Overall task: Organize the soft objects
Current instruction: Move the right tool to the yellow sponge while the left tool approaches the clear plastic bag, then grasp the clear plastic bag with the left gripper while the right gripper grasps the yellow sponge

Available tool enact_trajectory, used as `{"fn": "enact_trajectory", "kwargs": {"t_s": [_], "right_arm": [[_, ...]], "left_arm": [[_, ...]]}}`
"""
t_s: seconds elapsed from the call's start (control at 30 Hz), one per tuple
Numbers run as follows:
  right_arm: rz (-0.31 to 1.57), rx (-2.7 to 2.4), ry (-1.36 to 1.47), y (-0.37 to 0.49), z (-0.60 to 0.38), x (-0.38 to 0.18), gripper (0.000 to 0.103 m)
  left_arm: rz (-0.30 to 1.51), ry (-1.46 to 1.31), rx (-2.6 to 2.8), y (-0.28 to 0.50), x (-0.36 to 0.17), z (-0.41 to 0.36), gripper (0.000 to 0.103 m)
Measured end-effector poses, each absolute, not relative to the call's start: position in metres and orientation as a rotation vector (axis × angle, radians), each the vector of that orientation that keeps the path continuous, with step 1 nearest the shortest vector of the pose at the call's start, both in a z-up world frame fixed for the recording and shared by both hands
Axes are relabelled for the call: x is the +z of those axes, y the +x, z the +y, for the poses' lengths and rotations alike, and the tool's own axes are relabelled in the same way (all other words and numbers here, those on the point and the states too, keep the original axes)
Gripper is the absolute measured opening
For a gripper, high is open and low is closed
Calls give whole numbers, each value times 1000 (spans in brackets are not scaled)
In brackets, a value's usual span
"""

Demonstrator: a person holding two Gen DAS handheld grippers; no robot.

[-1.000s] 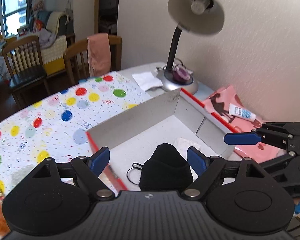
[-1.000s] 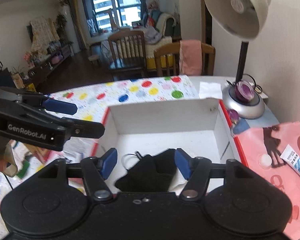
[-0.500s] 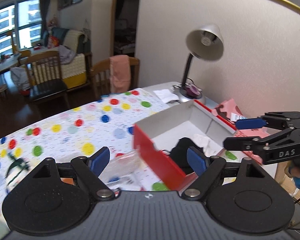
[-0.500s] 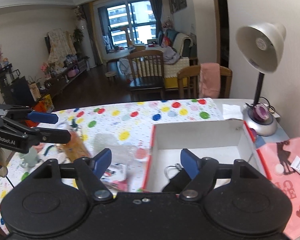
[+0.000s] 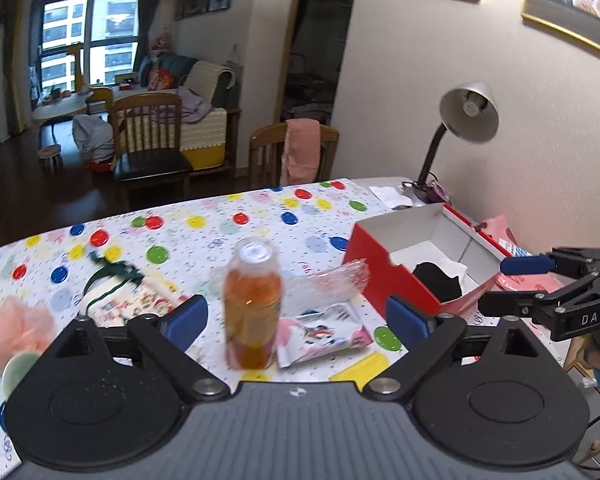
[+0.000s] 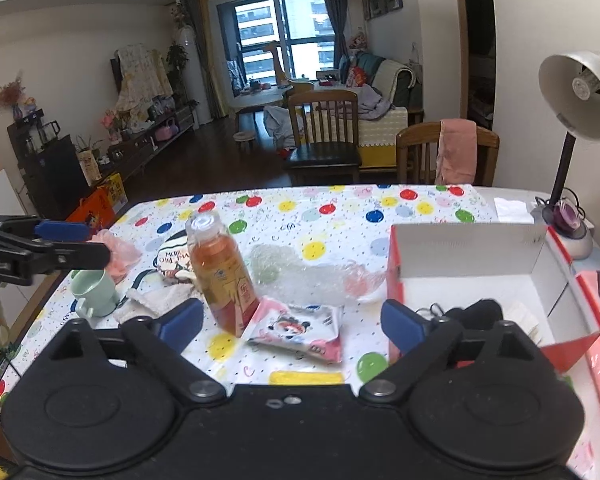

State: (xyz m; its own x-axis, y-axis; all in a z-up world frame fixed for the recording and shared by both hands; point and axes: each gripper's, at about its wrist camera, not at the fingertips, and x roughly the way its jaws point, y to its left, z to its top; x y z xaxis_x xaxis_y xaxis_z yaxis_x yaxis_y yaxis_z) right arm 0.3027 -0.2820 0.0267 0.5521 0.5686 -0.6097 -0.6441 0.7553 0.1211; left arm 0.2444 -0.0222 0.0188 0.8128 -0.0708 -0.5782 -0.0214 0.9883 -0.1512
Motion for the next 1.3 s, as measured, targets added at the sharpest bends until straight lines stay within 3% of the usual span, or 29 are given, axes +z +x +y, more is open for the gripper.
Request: {"fn": "enact_trajectory", "kwargs": {"t_s": [0.1,0.77,1.3], "right_arm": [[684,692,-126,295,-273,15,102],[898,352,-45,317,-221,-83,103],[1061,76,-2,369,-188,-140,94]], "left_arm": [[603,-168,-28,229,10,-8,103],[676,-103,27,189,-83,14,103],[723,-85,-30,189,-131,6,103]]}}
